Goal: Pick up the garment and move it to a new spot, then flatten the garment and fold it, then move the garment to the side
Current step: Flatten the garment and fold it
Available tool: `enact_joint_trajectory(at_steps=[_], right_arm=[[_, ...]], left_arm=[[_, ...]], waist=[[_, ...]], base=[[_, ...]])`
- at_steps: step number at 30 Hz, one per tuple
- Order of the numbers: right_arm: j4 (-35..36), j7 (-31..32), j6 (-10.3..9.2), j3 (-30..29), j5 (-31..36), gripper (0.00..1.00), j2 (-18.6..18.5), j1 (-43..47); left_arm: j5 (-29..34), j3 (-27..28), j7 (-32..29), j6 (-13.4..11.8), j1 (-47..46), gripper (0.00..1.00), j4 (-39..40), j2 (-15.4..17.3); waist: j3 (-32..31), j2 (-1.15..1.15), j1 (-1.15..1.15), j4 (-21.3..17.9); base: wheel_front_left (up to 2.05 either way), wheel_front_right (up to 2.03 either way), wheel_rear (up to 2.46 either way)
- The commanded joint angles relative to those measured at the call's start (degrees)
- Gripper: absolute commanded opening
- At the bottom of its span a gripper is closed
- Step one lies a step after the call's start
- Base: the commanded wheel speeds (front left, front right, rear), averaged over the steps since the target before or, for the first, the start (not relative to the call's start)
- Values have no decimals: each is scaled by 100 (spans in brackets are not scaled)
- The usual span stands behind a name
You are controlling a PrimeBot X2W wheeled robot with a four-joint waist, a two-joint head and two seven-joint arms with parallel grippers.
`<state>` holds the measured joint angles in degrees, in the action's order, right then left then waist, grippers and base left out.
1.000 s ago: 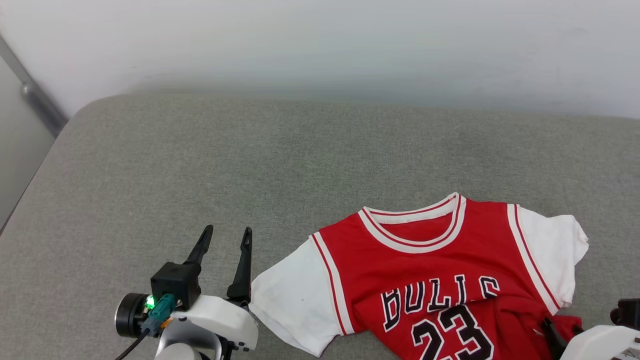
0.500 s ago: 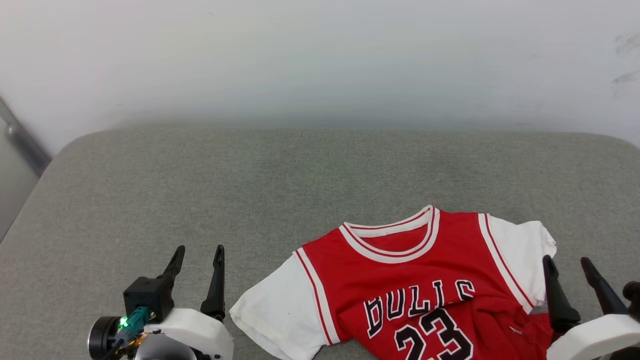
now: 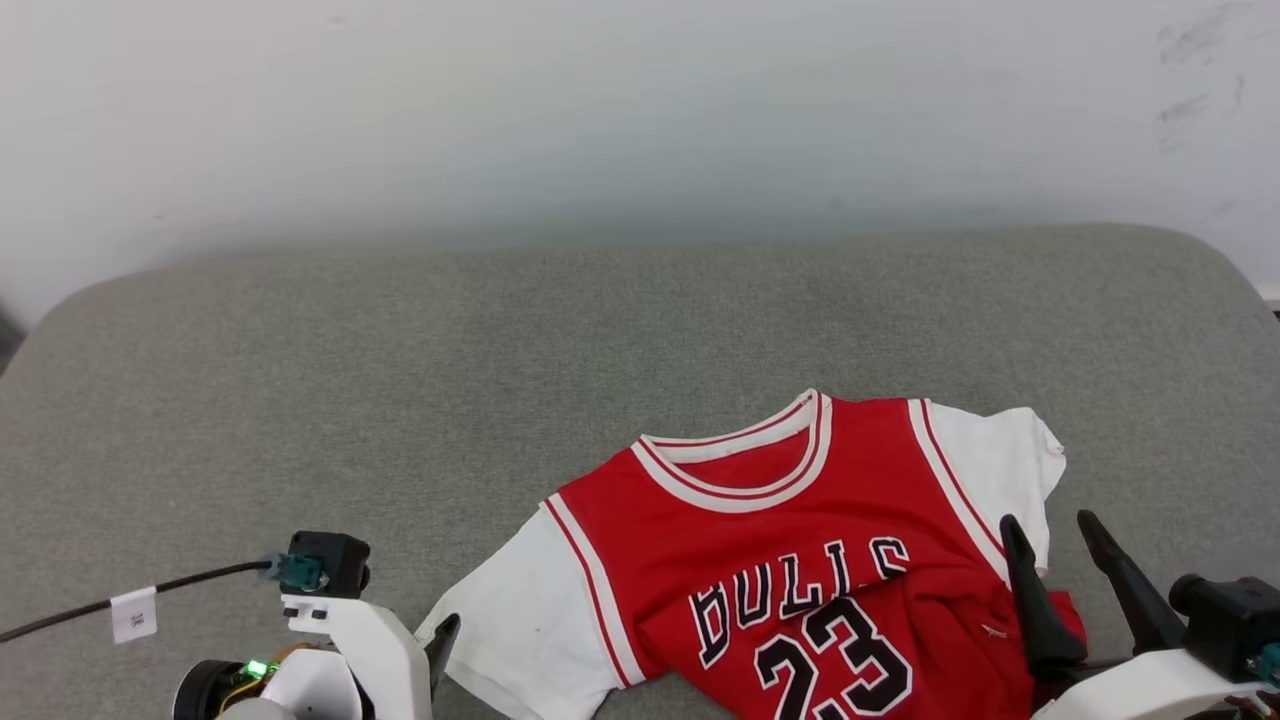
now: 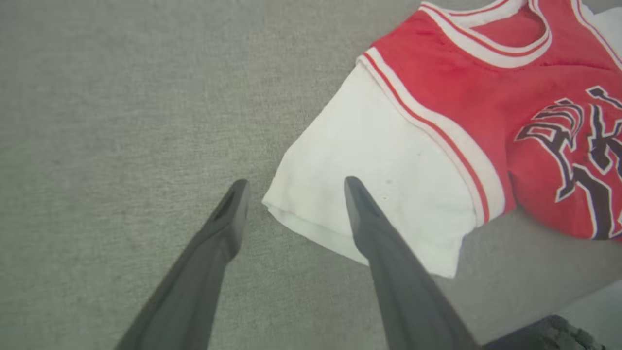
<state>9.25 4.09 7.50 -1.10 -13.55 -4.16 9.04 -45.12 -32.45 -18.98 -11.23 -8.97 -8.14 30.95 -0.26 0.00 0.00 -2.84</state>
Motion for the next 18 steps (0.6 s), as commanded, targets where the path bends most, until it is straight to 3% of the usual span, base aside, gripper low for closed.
enact_joint_trajectory(at_steps=[1, 4, 9, 14, 15, 16, 17, 18], right_arm=[[24, 20, -1, 22, 31, 100, 25, 3], [-11, -34, -2, 44, 41, 100, 47, -137], [-137, -121, -2, 90, 2, 100, 93, -301], [-322, -249, -2, 117, 17, 100, 105, -397], [-345, -265, -2, 112, 34, 100, 106, -429], [-358, -263, -2, 115, 47, 100, 107, -449], [-378, -268, -2, 96, 65, 100, 108, -459], [-390, -265, -2, 79, 75, 100, 105, -460]], left_arm=[[-88, -1, -151, 31, -90, 100, -53, 38], [-307, -78, -692, 141, -198, 100, -269, 102], [-445, -95, -982, 328, -474, 100, -667, 105], [-701, -378, -1608, 548, -514, 100, -1110, -132], [-754, -448, -1737, 590, -477, 50, -1155, -190], [-799, -502, -1809, 621, -447, 24, -1184, -245], [-832, -523, -1823, 636, -416, 0, -1200, -291], [-799, -535, -1765, 636, -392, 0, -1205, -309]], waist=[[175, 0, 0, -104], [411, 0, 0, -204], [710, 0, 0, -314], [773, 0, 0, -377], [755, 0, 0, -394], [737, 0, 0, -404], [710, 0, 0, -410], [680, 0, 0, -409]], base=[[0, 0, 0], [0, 0, 0], [0, 0, 0], [0, 0, 0], [0, 0, 0], [0, 0, 0], [0, 0, 0], [0, 0, 0]])
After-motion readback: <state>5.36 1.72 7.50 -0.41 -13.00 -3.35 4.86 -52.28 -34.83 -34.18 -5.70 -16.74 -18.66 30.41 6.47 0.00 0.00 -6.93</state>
